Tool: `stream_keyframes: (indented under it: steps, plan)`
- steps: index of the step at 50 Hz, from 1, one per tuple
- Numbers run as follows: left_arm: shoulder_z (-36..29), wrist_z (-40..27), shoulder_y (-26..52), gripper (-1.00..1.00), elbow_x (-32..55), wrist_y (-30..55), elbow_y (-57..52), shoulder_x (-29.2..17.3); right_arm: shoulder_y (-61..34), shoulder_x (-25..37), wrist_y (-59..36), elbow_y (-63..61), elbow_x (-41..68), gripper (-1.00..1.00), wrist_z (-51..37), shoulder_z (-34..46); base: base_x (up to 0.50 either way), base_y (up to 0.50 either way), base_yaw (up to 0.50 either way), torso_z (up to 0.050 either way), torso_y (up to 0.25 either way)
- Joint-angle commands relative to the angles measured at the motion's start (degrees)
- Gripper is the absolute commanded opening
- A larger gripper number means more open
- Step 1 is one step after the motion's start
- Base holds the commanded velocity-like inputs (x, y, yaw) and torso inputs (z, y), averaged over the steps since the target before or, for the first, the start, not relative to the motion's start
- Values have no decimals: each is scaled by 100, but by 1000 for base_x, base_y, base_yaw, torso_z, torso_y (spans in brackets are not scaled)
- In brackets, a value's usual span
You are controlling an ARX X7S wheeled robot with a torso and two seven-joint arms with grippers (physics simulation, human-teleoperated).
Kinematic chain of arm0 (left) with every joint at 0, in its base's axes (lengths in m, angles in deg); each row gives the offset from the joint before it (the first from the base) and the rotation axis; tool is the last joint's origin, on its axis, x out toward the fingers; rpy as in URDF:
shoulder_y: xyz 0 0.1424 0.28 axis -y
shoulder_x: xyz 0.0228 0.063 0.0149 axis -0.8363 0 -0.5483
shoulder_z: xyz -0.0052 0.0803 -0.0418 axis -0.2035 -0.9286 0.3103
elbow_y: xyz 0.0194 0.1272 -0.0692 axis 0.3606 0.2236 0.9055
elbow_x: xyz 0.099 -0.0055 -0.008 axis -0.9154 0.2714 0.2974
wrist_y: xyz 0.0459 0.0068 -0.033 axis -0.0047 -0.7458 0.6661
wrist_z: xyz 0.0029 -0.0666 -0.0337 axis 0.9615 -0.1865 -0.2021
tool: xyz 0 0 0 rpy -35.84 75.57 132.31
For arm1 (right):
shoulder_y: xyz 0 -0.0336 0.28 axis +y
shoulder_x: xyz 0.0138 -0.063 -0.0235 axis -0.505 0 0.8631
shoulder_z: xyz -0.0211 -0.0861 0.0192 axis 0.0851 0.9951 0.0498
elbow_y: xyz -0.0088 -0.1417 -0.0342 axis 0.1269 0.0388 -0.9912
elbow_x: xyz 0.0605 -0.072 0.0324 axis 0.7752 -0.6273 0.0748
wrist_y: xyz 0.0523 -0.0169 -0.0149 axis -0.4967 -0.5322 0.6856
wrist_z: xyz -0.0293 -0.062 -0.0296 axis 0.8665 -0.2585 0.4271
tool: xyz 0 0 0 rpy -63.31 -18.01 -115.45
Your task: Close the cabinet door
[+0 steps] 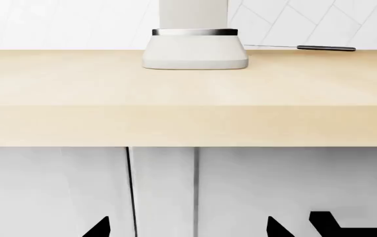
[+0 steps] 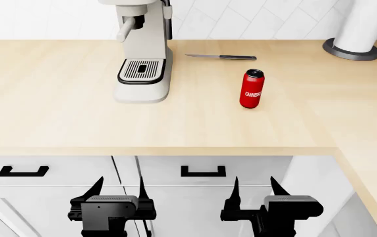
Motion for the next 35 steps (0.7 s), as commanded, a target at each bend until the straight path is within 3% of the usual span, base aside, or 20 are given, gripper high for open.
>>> stream_keyframes:
  steps: [1, 15, 21, 26, 35]
  plan:
    - [-116, -71, -30, 100, 111, -13, -70, -94, -11, 89, 57, 67, 21, 100, -143, 141, 0, 0, 0, 0, 0]
    - [-380, -242, -168, 100, 387, -38, -490, -318, 24, 299, 122, -97, 210, 100, -446, 359, 0, 0, 0, 0, 0]
    - [-418, -362, -173, 100, 375, -113, -1586, -411, -93, 308, -772, -1256, -54, 100, -873, 417, 0, 0, 0, 0, 0]
    - [-464, -497, 259, 100, 448, 245, -2669, -401, -466, 406, -1097, -2601, -75, 100, -989, 357, 0, 0, 0, 0, 0]
    - [-555, -772, 1010, 100, 327, 674, -3819, -426, -1127, 682, -1382, -3759, -432, 100, -1077, 433, 0, 0, 0, 0, 0]
